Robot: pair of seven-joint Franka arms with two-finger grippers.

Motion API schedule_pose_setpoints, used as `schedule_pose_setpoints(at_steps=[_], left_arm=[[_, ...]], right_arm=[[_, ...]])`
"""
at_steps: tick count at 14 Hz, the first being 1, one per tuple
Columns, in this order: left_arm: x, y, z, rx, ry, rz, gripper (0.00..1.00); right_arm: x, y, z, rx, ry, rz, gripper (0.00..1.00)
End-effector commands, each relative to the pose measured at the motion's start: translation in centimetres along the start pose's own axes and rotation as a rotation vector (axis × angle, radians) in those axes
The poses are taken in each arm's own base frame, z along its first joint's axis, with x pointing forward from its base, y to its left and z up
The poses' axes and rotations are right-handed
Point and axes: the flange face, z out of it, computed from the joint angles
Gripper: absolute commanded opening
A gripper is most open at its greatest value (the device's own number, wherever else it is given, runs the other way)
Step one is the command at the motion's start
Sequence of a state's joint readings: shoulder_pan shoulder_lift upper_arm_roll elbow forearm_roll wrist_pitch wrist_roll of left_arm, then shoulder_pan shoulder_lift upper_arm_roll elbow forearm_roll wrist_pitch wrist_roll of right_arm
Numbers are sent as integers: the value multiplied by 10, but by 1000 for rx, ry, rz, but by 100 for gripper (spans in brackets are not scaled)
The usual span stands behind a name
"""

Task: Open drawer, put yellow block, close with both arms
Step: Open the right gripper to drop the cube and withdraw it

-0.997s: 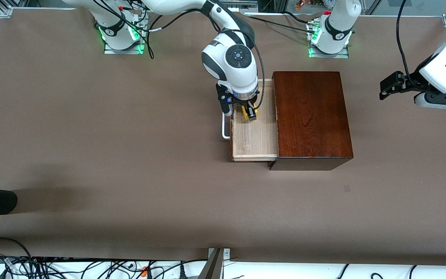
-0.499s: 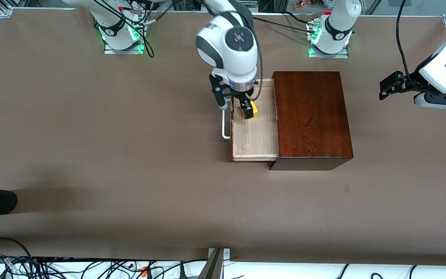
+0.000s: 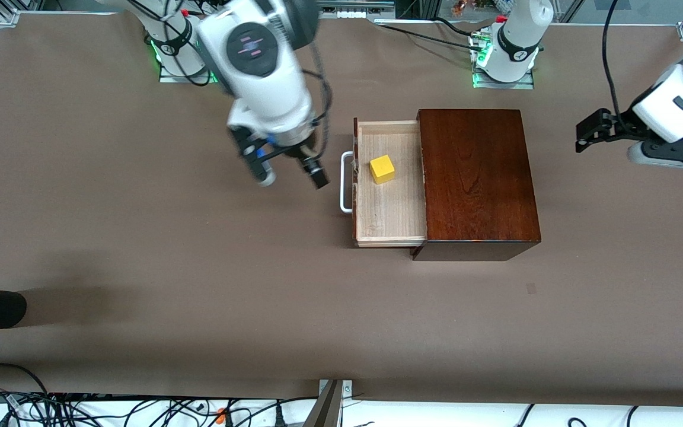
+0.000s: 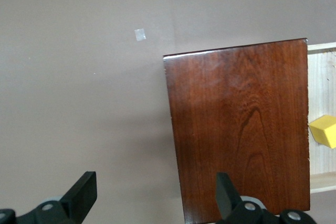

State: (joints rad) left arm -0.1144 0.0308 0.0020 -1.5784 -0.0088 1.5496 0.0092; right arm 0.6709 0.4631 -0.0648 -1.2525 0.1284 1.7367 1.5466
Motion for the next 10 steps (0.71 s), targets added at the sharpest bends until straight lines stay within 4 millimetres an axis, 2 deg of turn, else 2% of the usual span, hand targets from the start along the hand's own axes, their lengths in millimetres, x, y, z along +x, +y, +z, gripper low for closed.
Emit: schedule_pose_setpoints(at_steps=[1, 3, 4, 5, 8, 10], left_arm=[[4, 38, 0, -7, 0, 75, 100], [1, 71, 1, -40, -5, 129, 100], [-1, 84, 3, -76, -15, 147, 100], [-6, 107, 4, -102, -28, 189, 100], [-23, 192, 8, -98, -32, 356, 100], [-27, 257, 19, -115, -47, 481, 100]], right_arm=[[75, 18, -22, -8, -78, -141, 100], [135, 37, -26, -52, -93, -271, 100], [159, 45, -27, -67, -90, -335, 100], [183, 53, -30, -76, -83, -398, 100], [254, 86, -32, -120, -86, -594, 100], [300, 112, -39, -134, -87, -728, 100]])
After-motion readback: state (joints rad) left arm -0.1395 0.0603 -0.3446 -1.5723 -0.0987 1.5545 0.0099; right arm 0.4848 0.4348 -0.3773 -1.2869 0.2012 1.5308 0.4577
